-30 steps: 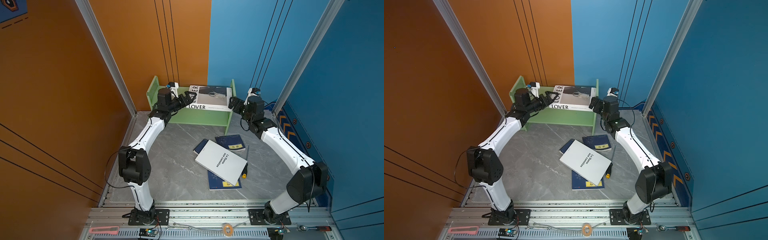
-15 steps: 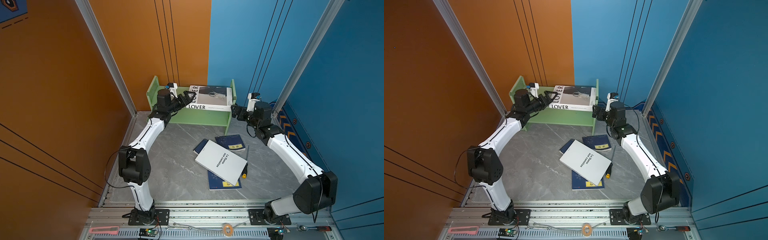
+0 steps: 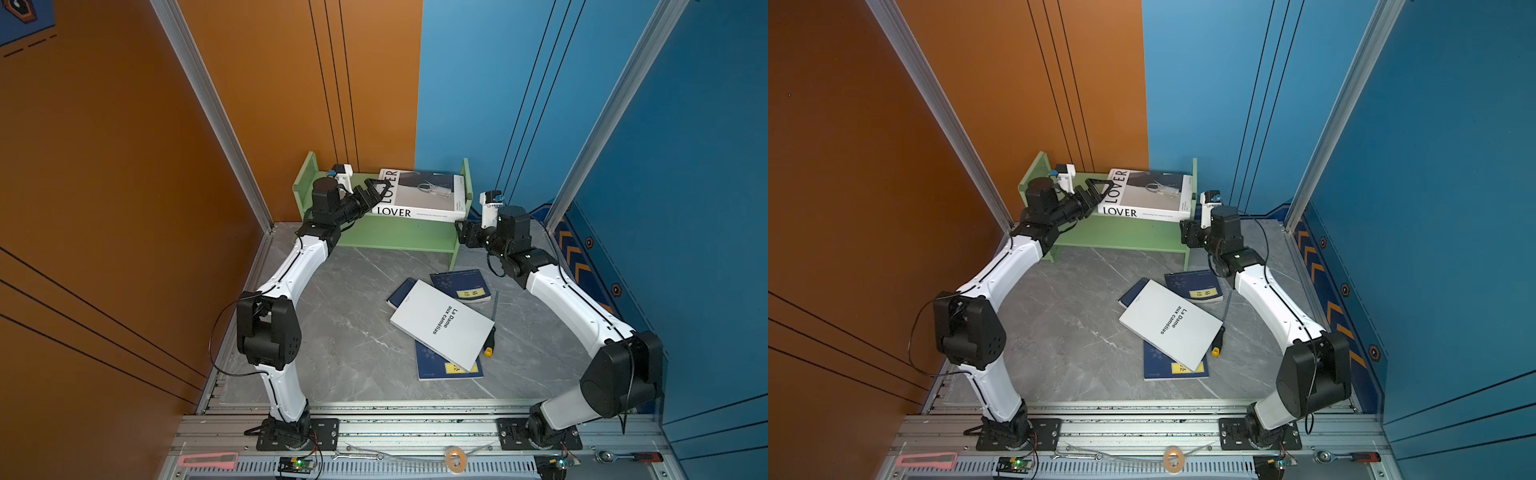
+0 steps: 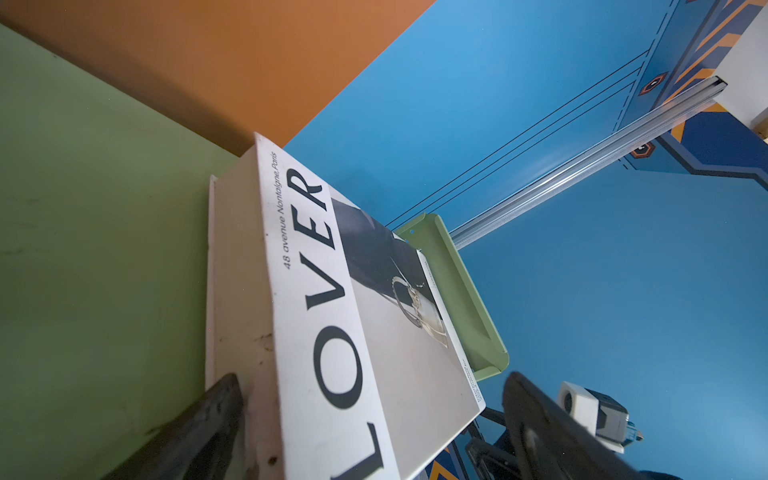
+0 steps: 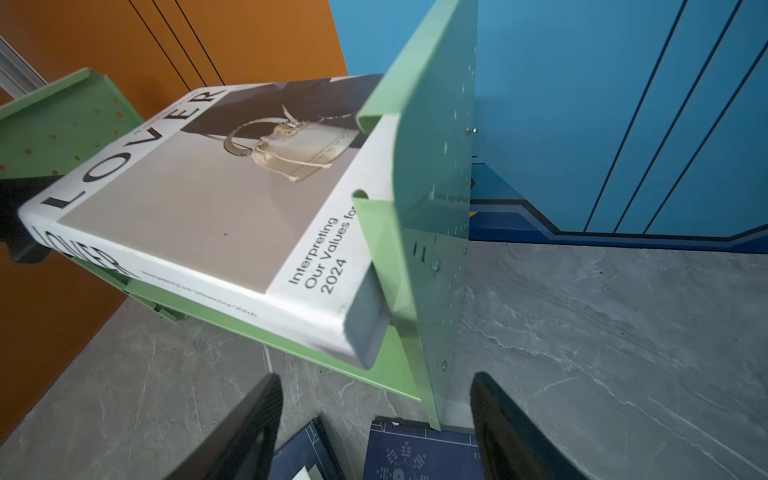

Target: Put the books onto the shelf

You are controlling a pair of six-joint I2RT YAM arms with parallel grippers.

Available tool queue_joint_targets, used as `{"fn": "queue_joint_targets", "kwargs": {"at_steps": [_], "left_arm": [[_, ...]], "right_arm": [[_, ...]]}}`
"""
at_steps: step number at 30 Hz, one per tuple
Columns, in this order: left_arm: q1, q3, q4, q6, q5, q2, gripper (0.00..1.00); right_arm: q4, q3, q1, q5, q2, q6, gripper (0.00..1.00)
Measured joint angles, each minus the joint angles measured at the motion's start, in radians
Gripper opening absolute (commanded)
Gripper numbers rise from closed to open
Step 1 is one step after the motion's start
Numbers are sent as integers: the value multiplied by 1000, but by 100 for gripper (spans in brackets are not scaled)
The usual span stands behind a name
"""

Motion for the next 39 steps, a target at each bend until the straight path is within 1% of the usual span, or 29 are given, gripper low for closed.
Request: {"fn": "queue_joint_targets", "kwargs": {"at_steps": [7,10,16,23,39], "left_arm": [[0,0,15,-8,-1,18,99],[2,0,20,-8,-1,18,98],[4,-1,23,-8,-1,18,99],[4,-1,35,-8,-1,29,99],[5,10,35,-8,-1,42,98]], "right_arm": [[15,7,-14,3,38,-4,61],[20,18,-21,1,52,-4,55],[47,21,-37,-4,53,9,49],[62,23,-42,-5,62,19,46],[72,23,-42,-8,64,27,46]]}}
